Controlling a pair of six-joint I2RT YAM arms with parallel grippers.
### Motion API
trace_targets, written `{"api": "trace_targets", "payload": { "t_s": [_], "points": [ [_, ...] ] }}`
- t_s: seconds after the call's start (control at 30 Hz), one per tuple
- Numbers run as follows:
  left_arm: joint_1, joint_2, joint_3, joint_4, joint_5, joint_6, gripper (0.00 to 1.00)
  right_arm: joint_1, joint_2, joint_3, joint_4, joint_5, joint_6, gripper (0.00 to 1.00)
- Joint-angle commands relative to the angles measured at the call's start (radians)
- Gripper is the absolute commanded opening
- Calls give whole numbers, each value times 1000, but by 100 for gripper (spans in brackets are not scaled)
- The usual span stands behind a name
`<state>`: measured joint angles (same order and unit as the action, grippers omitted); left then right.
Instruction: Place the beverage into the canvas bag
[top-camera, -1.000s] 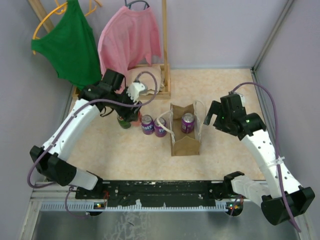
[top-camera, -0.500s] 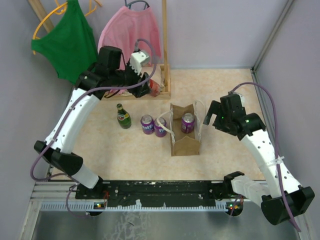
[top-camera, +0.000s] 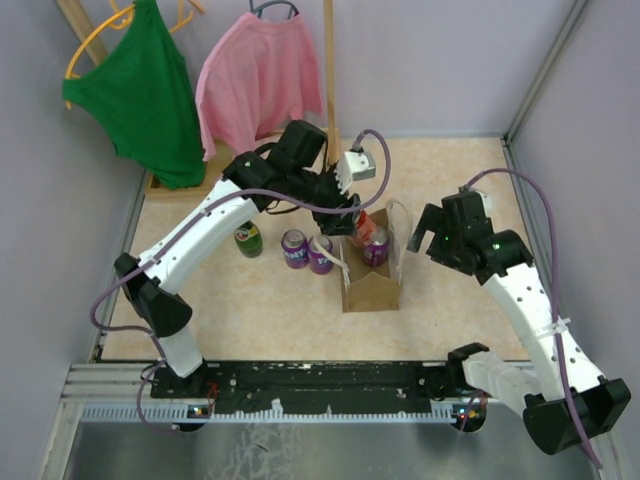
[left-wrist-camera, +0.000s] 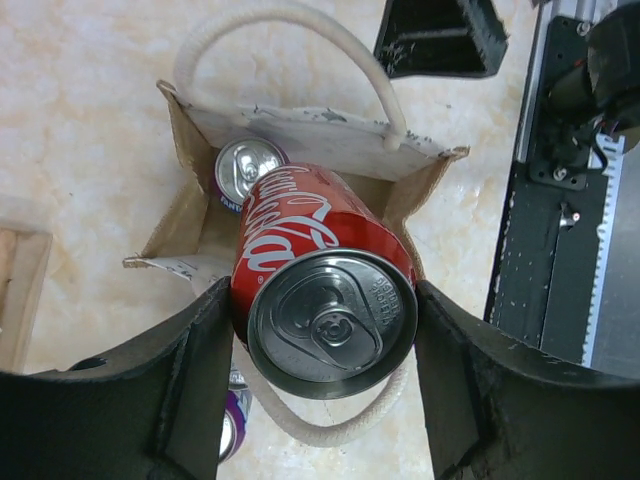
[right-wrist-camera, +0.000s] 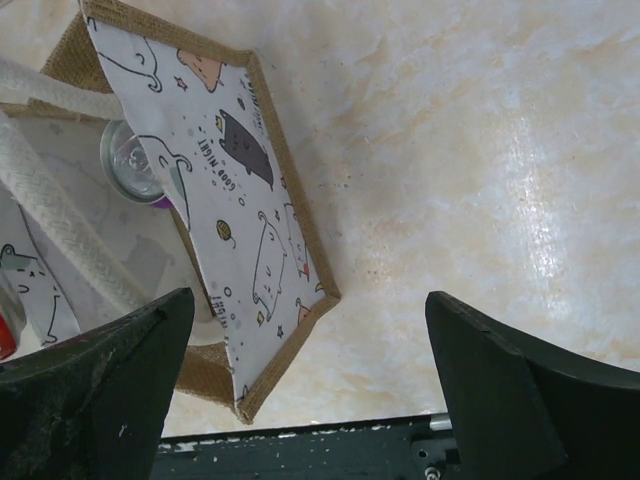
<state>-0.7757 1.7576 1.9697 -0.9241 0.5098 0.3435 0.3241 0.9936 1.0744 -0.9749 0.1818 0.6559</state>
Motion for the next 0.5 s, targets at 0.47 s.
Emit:
{"api": "trace_targets", "payload": {
  "t_s": [0.47],
  "points": [
    [-20,63,-95,97,27,108,0,-9,-39,-19,11,5,16,99]
  ]
}}
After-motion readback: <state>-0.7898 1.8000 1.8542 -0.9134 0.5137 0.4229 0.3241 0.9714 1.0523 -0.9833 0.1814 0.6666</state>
